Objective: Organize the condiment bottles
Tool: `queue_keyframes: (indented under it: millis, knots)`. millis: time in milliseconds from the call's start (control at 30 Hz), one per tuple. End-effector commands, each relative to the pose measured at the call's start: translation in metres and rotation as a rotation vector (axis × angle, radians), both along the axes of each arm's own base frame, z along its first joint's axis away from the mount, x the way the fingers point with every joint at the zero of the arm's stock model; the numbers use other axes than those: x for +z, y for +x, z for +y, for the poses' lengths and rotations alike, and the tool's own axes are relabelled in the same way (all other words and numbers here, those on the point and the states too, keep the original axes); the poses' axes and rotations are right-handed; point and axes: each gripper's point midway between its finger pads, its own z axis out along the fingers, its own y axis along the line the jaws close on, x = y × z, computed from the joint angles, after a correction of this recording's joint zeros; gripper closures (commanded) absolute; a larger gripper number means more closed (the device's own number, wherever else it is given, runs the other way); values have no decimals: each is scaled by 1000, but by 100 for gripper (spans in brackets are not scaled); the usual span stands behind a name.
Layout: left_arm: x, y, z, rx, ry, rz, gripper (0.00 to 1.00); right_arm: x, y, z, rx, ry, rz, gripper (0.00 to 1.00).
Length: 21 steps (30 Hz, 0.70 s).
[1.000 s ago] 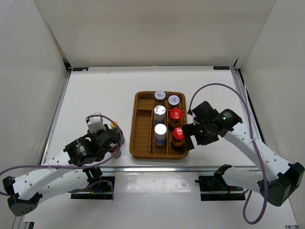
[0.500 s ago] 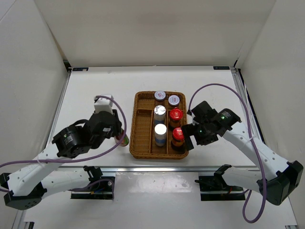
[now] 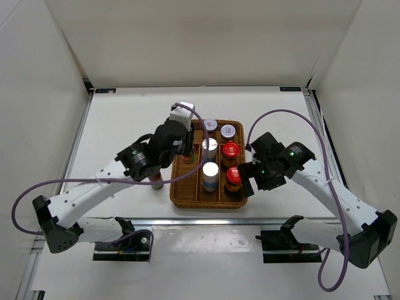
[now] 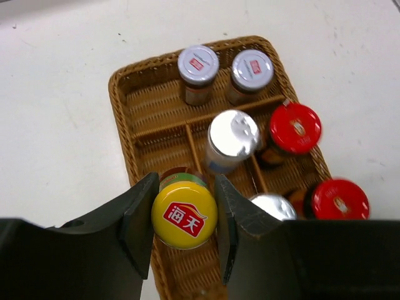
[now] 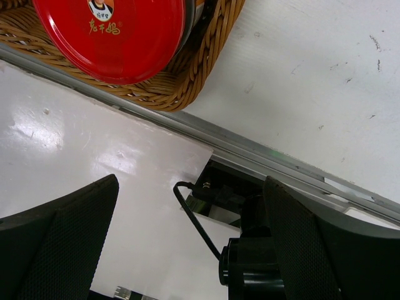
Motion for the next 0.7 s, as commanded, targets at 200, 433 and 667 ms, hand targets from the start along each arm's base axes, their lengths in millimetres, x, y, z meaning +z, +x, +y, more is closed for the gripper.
queue_keyframes:
  millis: [200, 433, 667]
  knots:
    - [25, 75, -4, 89, -173, -186, 89, 2, 3, -1, -7, 8, -28, 0]
    - [-14, 96, -9, 108, -163, -124, 89, 2, 3, -1, -7, 8, -28, 0]
    - [-48, 93, -11, 121, -166, -56, 85, 2, 3, -1, -7, 8, -28, 0]
